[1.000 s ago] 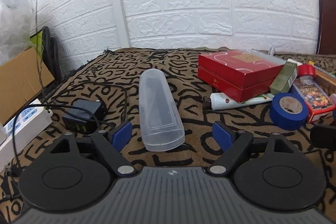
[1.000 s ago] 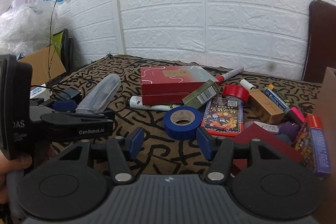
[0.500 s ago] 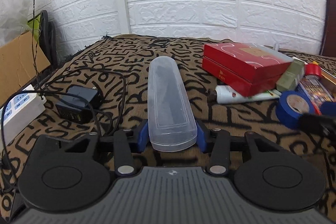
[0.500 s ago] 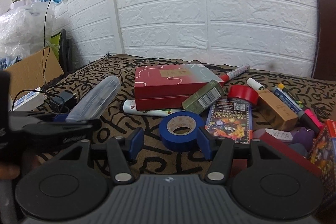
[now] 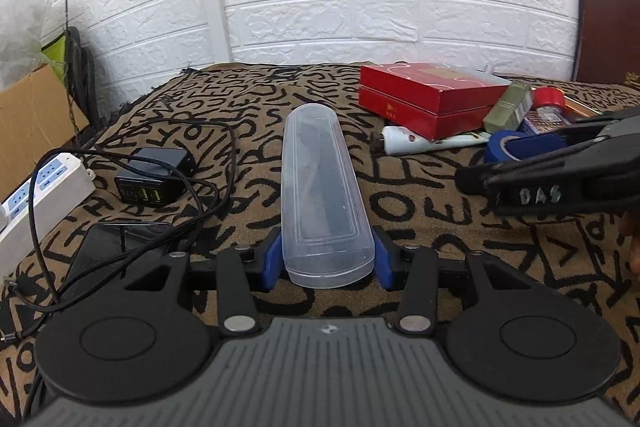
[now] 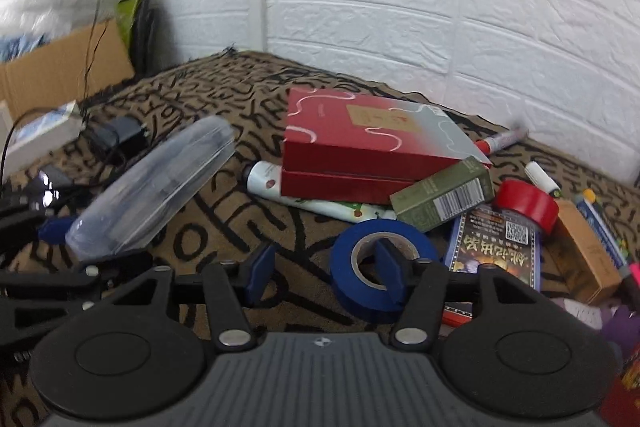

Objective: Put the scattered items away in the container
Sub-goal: 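Grasp the clear tube case with the left gripper while the right grasps blue tape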

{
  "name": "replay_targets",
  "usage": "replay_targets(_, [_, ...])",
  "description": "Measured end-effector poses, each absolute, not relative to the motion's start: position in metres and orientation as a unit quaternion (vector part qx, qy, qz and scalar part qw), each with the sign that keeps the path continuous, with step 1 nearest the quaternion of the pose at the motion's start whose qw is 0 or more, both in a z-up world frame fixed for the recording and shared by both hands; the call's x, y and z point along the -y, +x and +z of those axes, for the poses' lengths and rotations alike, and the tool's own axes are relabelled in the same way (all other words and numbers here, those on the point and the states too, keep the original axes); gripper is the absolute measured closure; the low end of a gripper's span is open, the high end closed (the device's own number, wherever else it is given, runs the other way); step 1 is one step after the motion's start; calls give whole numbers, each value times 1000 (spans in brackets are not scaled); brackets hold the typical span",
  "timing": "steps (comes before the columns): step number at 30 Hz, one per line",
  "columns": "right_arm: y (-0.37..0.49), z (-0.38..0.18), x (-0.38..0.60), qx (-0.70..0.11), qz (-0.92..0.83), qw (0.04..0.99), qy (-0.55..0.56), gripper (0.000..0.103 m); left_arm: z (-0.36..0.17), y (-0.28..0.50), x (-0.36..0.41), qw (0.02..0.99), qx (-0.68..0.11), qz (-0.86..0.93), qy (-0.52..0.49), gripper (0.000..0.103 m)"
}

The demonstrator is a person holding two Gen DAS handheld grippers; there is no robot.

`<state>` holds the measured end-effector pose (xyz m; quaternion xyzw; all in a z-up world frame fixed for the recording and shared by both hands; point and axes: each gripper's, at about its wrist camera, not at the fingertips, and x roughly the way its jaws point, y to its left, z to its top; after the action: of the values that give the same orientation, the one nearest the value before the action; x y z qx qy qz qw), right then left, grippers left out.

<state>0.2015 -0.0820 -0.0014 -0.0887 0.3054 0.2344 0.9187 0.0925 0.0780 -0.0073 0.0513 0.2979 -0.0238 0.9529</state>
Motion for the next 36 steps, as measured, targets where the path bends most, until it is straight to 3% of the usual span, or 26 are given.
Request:
replay_targets(3, [195, 2, 92, -321, 257, 909, -71, 78, -9, 88, -77, 951, -301, -42, 57, 58])
replay_targets(18, [79, 11, 95, -329, 300, 893, -68, 81, -9, 12, -78, 939, -312, -115, 84, 57])
replay_targets(19, [72, 13, 97, -329, 299, 893, -64, 81, -9, 9, -77, 941, -308, -112, 87, 51])
replay_targets(20, [66, 14, 99, -329, 300, 893, -59, 81, -8, 7, -75, 943, -304, -104, 89, 27])
replay_targets(22, [60, 14, 101, -332, 297, 894, -51, 83, -7, 6, -69, 946, -295, -90, 96, 3])
replay_targets(30, [63, 6, 96, -320, 284, 903, -39, 82, -15, 34, -44, 941, -301, -84, 126, 1])
replay_targets(36, [66, -9, 107, -286, 290, 913, 14, 70, -24, 39, -48, 944, -301, -88, 99, 1])
